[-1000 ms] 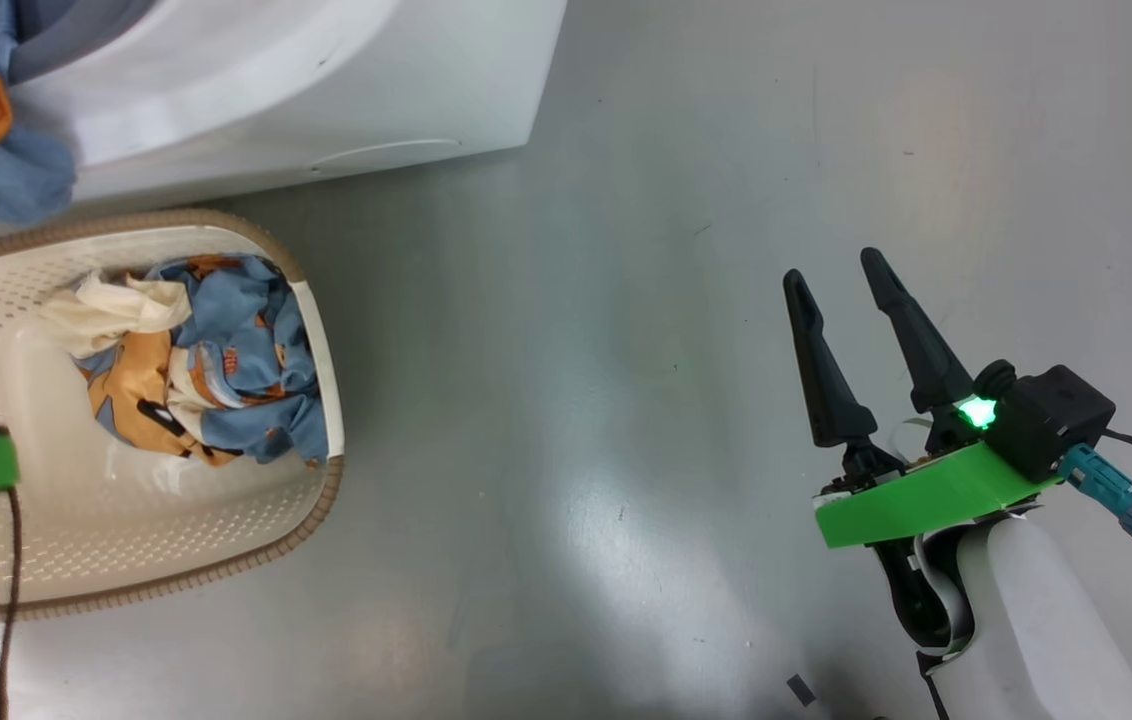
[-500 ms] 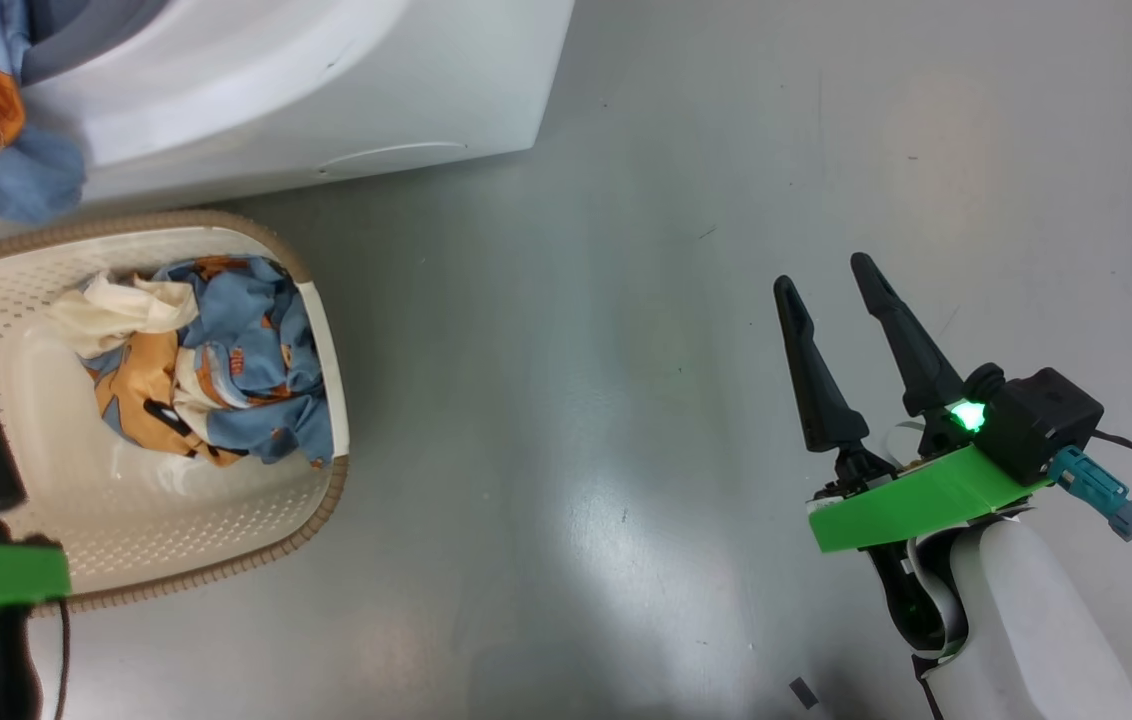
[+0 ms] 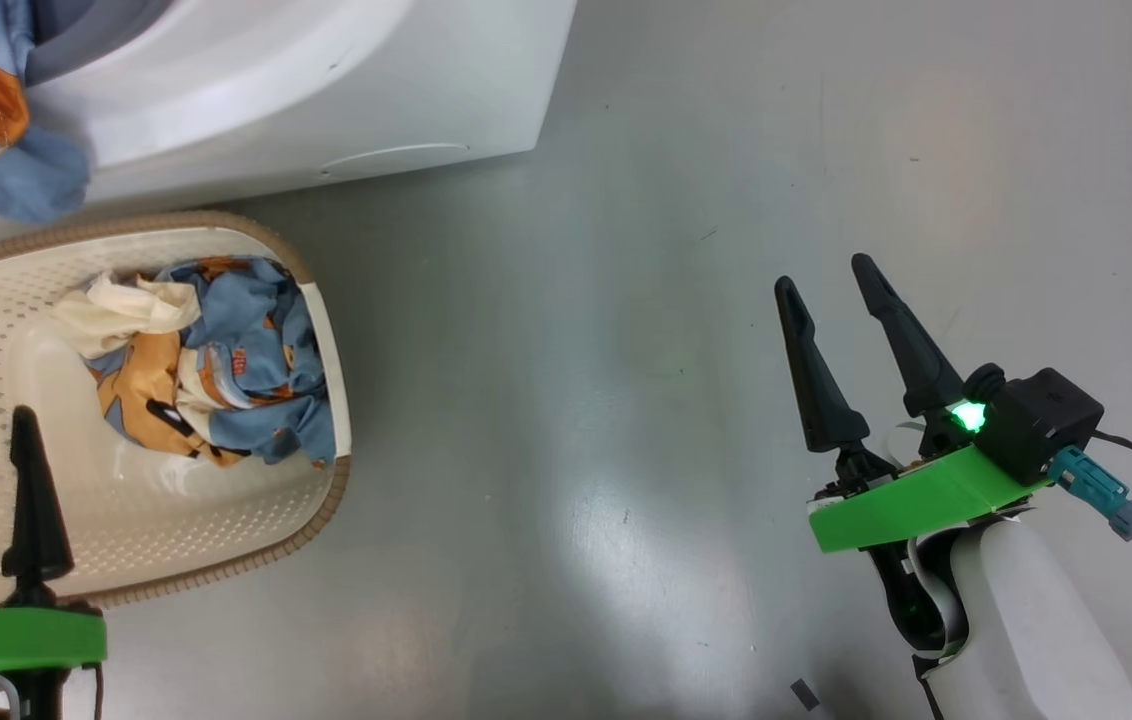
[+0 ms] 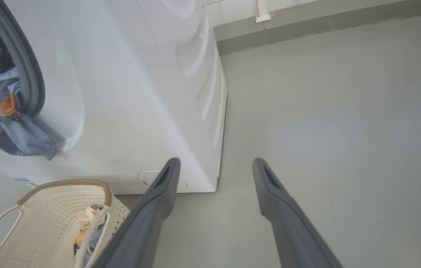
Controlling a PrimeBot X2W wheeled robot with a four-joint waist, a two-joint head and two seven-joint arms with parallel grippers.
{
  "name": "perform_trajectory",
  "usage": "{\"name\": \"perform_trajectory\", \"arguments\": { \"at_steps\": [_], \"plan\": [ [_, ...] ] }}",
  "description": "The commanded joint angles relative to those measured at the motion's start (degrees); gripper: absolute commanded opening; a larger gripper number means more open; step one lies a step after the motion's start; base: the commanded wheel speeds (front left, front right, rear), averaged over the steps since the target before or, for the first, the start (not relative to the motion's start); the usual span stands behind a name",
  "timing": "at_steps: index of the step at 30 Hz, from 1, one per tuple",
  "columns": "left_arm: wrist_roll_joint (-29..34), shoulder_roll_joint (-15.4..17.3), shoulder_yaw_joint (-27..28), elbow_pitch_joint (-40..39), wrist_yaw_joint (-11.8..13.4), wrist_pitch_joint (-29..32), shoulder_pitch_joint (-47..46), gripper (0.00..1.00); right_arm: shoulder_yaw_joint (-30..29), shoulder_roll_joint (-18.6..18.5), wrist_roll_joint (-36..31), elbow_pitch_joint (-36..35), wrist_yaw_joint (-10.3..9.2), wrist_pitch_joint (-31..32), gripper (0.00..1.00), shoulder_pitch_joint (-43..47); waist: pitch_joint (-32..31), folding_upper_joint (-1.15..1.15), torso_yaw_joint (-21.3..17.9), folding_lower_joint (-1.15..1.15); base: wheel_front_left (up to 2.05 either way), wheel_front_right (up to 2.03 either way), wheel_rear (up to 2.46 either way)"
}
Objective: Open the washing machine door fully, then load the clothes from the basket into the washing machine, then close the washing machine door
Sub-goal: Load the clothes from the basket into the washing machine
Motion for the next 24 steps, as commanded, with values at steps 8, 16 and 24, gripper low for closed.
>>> {"name": "perform_trajectory", "arguments": {
  "at_steps": [8,16,24],
  "plan": [
    [-0.1,0.8,1.6,-0.4,-0.1,-0.3,1.4,1.00,0.7,0.4,-0.3,-1.0,0.35,-0.3,1.00,2.3,-0.2,0.00,0.5,0.00,0.00,0.00,0.00],
    [-0.1,0.8,0.6,-0.5,-0.1,-0.3,0.7,1.00,0.7,0.4,-0.3,-0.9,0.35,-0.3,1.00,2.2,-0.2,0.00,0.8,0.00,0.00,0.00,0.00],
    [-0.3,1.3,0.1,-2.6,-0.1,-0.3,-1.6,1.00,0.9,0.4,-0.2,-0.8,0.35,-0.3,1.00,2.0,-0.2,0.00,0.9,0.00,0.00,0.00,0.00]
  ]
}}
